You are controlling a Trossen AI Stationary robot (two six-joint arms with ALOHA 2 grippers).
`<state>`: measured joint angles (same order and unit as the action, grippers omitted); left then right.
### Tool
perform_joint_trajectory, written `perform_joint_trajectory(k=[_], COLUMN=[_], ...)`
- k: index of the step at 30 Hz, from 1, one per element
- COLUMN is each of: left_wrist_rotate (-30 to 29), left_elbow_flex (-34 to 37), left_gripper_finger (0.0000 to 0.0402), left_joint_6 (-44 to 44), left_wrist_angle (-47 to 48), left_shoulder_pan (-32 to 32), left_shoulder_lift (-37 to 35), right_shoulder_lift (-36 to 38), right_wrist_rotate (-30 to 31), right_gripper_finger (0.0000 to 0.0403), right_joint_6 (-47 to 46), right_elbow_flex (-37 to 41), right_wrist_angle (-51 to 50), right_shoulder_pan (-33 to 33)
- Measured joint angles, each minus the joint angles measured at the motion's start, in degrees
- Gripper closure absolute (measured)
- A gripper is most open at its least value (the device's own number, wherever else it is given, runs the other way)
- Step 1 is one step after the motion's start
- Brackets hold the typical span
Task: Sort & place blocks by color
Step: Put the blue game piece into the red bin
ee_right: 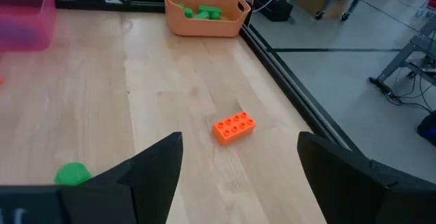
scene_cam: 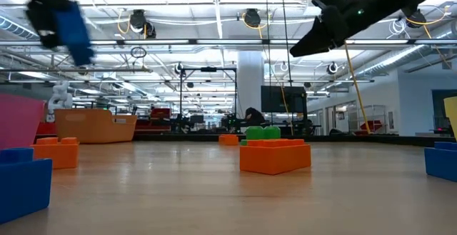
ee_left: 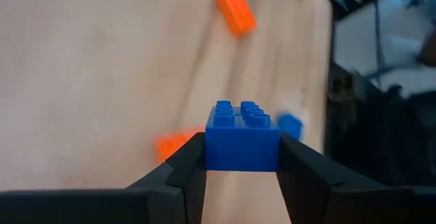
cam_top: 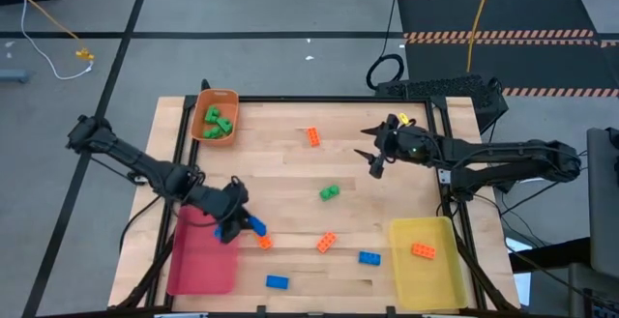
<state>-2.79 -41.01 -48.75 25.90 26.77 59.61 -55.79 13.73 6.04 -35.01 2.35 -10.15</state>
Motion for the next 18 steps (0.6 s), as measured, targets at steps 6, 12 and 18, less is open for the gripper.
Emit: perform_joint_trajectory(k=[6,12,18], left_wrist_rotate=[2.88,4.23,8.96], left_elbow_flex=[0.02,0.0,0.0], left_gripper_finger=[0.0261,0.0261,0.0261], left_joint_6=[-8.19,-20.06,-33.17], left_wrist_angle=[2.83,6.79,19.71], left_shoulder_pan=[8.53,15.55,21.1], left_shoulder_lift=[-0.99,-3.15,-3.66], right_shoulder_lift=[0.11,0.09,0.09], right_wrist_rotate=[-0.03,-0.23,-0.25], right_gripper_finger=[0.0117,0.0117,0.0117], right_joint_6=[0.08,0.59,0.66], right_elbow_flex=[0.2,0.2,0.2], right_wrist_angle=[1.46,4.43,5.98], right_shoulder_pan=[0.0,0.0,0.0])
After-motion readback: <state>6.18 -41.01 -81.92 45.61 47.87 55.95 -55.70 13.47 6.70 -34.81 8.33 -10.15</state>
